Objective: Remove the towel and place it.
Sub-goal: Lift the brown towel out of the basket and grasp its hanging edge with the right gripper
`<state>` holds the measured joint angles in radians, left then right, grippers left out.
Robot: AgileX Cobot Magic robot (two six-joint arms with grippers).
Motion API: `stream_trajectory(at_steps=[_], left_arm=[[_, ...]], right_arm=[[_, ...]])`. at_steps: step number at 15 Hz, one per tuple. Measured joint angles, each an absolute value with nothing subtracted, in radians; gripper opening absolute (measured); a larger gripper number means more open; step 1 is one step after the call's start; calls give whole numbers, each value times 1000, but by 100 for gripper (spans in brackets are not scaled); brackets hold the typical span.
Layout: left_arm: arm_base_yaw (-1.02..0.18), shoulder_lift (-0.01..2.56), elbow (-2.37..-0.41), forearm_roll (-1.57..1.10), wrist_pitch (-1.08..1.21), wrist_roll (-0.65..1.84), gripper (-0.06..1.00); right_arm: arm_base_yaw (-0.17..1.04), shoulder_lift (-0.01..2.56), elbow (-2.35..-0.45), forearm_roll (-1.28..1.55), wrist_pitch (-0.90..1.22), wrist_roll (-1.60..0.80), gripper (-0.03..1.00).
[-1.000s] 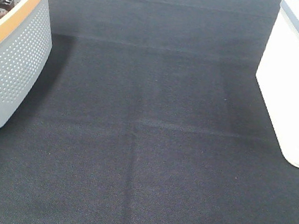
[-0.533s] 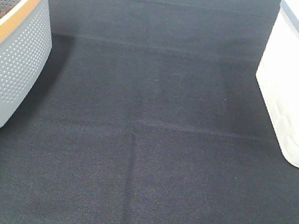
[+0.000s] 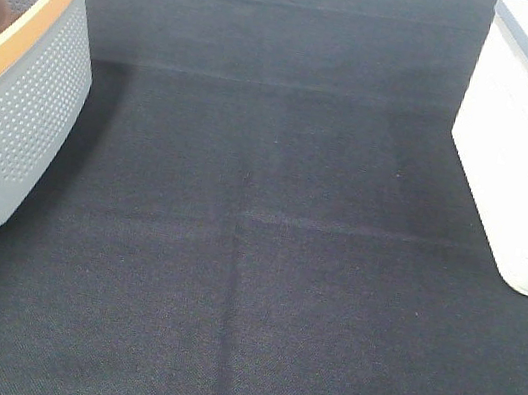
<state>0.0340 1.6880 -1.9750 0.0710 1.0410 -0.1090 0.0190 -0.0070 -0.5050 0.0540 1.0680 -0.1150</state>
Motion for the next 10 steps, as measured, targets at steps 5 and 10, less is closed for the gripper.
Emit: stream_trajectory(at_steps=[5,10], left_arm=[[-55,1611,-1975,-241,753,-38,1],[-230,1674,-1975,-296,629,-27,1]], right_arm=[[19,45,-529,152,1002,-115,46],[68,437,-603,518,819,-389,49]])
